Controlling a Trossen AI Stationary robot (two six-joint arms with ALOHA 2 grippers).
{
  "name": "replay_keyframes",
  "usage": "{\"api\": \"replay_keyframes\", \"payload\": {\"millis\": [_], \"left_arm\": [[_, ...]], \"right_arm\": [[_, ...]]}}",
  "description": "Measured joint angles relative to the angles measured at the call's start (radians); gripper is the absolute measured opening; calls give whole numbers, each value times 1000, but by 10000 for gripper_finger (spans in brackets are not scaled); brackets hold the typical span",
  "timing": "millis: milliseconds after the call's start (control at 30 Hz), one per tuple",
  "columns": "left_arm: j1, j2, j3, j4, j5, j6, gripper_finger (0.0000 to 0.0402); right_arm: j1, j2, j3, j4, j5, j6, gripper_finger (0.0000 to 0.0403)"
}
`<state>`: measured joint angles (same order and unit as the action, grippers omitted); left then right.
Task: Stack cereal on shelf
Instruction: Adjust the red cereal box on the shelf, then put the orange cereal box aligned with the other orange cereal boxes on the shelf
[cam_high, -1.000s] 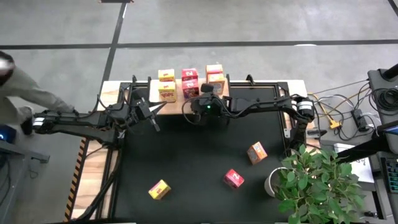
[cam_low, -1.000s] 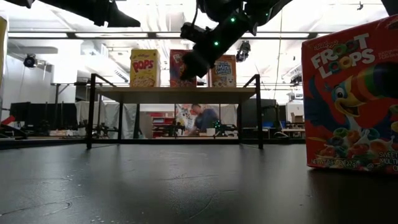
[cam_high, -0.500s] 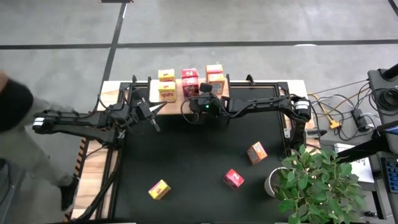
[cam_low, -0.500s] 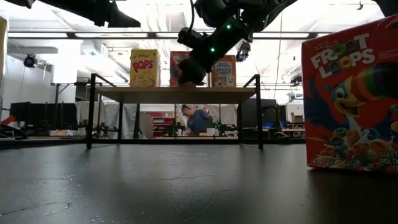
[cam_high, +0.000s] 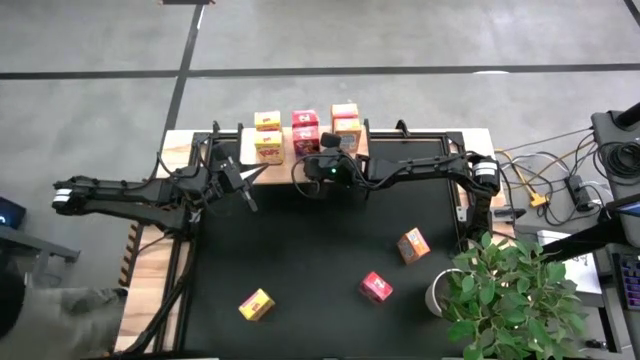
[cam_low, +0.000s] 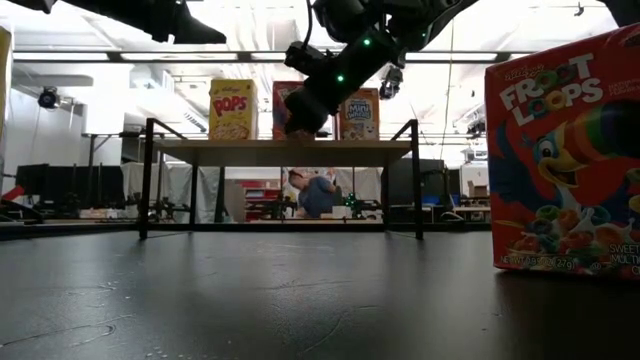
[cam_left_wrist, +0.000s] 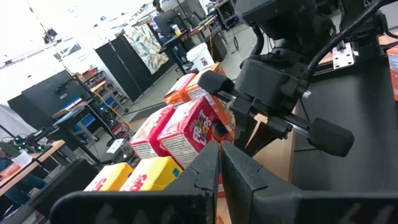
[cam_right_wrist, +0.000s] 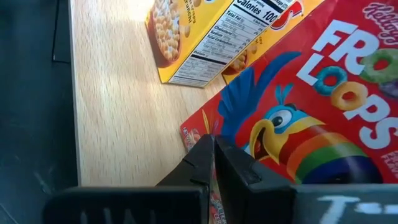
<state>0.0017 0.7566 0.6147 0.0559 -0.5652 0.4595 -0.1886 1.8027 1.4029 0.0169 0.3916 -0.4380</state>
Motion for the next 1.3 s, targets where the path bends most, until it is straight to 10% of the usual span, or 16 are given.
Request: {"api": "replay_keyframes", "payload": {"millis": [1300], "left_arm": [[0,5,0,1,0,3,0]], "right_arm": [[85,-63,0,-69,36,65,9]]}}
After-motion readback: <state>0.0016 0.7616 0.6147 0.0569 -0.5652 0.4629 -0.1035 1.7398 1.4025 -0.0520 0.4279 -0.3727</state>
